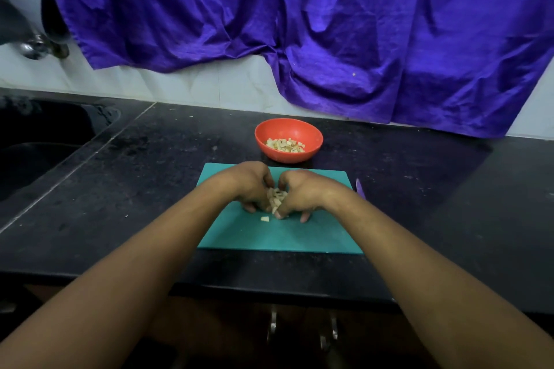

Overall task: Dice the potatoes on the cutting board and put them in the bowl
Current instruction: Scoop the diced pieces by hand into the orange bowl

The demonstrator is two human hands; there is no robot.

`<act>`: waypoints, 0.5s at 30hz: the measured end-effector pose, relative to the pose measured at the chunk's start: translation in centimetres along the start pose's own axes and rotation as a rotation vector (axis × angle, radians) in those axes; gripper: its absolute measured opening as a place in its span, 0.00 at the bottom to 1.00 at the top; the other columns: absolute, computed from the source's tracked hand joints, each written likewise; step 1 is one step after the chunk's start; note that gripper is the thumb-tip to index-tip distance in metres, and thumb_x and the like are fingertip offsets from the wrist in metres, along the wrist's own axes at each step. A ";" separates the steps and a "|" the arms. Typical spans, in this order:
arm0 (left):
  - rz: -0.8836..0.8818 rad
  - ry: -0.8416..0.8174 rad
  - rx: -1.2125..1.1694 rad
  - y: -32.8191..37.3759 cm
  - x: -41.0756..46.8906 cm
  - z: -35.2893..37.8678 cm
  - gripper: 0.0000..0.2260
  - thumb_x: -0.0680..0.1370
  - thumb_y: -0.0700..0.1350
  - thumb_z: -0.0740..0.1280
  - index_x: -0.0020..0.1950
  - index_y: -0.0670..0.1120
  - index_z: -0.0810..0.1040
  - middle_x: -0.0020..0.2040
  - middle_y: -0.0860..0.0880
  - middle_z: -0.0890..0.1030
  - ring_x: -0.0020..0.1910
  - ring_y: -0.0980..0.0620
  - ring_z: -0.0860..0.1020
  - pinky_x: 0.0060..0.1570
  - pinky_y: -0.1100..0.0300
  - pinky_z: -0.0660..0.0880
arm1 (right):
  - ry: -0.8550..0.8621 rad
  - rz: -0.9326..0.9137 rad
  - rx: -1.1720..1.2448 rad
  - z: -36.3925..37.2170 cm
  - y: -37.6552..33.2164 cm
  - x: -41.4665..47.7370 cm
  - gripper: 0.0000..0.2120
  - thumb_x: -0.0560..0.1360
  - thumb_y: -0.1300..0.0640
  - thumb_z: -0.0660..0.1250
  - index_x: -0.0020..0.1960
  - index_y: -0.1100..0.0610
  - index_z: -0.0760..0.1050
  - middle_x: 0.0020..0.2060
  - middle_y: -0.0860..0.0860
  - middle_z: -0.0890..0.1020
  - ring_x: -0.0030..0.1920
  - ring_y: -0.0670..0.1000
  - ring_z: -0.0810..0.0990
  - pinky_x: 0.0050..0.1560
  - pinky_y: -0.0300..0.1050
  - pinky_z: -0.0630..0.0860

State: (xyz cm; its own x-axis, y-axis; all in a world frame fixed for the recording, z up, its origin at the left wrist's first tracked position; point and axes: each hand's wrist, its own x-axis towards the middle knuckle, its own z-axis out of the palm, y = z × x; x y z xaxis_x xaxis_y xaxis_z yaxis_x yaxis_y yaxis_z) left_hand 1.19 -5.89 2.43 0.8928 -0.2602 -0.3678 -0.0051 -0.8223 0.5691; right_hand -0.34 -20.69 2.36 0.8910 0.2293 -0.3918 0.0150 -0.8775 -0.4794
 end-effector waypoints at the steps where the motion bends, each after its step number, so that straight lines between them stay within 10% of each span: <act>1: -0.005 0.010 -0.021 0.2 0.1 0.1 0.23 0.72 0.34 0.77 0.66 0.44 0.79 0.52 0.47 0.81 0.47 0.48 0.84 0.44 0.57 0.84 | 0.008 0.010 0.032 0.0 -0.2 0.2 0.23 0.72 0.62 0.78 0.64 0.58 0.74 0.54 0.55 0.79 0.50 0.55 0.85 0.40 0.48 0.86; 8: -0.049 0.062 -0.343 -0.6 0.8 0.8 0.13 0.73 0.30 0.75 0.54 0.42 0.83 0.49 0.42 0.85 0.46 0.48 0.86 0.42 0.57 0.85 | 0.134 0.054 0.579 1.2 0.7 0.8 0.12 0.75 0.74 0.69 0.51 0.60 0.74 0.43 0.59 0.80 0.37 0.52 0.83 0.37 0.49 0.85; 15: -0.001 0.007 -0.600 -0.6 0.2 0.1 0.14 0.74 0.26 0.70 0.57 0.39 0.82 0.45 0.40 0.85 0.41 0.48 0.85 0.41 0.58 0.85 | 0.062 0.053 1.052 0.4 0.8 0.2 0.14 0.74 0.80 0.64 0.57 0.69 0.76 0.51 0.66 0.81 0.45 0.61 0.85 0.39 0.52 0.86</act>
State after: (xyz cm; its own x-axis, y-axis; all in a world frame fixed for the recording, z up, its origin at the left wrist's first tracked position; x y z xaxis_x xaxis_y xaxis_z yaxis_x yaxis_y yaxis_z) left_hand 1.29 -5.52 1.97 0.8958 -0.2545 -0.3645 0.2488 -0.3924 0.8855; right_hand -0.36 -21.13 1.59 0.9011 0.1530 -0.4057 -0.3994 -0.0712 -0.9140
